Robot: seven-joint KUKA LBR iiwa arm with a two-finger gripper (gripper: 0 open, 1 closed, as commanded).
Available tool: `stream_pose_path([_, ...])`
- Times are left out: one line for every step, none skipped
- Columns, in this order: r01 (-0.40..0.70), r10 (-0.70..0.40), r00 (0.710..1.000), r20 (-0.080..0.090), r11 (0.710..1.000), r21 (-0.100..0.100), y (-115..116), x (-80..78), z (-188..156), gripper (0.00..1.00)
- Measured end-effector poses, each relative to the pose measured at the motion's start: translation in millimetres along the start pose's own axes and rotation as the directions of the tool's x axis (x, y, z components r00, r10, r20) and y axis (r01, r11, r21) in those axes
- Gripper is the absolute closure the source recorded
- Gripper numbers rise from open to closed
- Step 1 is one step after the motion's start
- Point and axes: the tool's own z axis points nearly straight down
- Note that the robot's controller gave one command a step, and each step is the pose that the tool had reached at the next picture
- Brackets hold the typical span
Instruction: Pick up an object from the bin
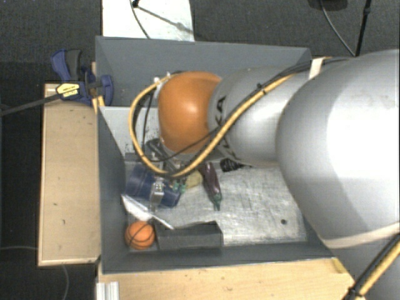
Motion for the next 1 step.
stream_pose_path([-0.167,0.167,0.986,0.002,0.986,-0.002,7.6,2.2,1.5,0.00])
